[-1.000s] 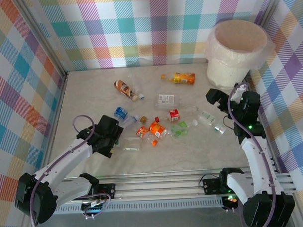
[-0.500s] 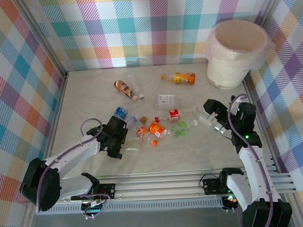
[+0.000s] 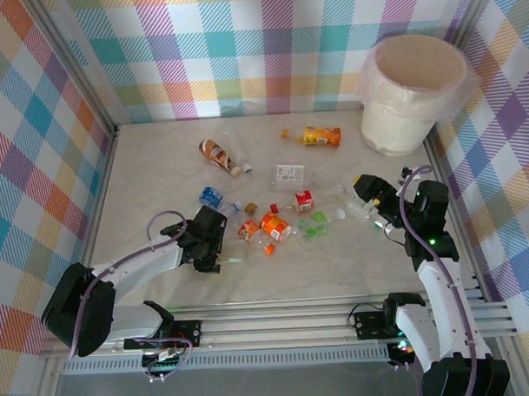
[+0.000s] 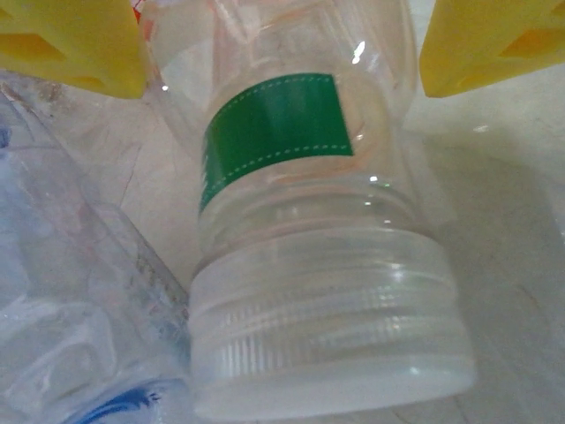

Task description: Put the plastic bottles in the bin

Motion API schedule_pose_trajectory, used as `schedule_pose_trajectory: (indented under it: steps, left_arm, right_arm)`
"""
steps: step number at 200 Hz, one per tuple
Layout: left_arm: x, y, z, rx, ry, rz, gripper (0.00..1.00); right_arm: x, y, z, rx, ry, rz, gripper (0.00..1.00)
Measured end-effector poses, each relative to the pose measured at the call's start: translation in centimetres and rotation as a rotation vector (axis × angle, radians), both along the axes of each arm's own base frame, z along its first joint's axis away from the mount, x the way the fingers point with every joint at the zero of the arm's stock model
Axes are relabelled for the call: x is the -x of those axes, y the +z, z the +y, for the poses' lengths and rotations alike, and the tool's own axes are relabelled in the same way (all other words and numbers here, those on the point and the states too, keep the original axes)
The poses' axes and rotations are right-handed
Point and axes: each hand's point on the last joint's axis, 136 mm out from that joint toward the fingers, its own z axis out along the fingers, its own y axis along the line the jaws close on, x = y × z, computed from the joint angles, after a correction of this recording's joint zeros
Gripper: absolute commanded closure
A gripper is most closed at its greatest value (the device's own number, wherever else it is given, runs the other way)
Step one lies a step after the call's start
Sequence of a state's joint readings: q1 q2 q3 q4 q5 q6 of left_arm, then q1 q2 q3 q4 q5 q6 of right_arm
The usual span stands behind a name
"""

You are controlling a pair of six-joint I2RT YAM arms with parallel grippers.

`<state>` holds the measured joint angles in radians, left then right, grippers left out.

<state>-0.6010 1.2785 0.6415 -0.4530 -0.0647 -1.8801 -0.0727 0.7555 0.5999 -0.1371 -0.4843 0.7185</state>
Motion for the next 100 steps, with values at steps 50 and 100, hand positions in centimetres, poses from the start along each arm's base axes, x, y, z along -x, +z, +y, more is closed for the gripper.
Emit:
schedule_pose_trajectory:
  steps: [50, 100]
  left_arm:
    - [-1.0, -0.5, -0.8, 0.018, 0.000, -0.032, 0.42]
    - [-0.4, 0.3, 0.0, -0.023, -0.023, -0.089, 0.51]
  right_arm:
    - [0.4, 0.0, 0.7, -0.018, 0.043, 0.003, 0.00]
    - [1.2, -0.2, 2.1, -0.053, 0.134, 0.002, 0.00]
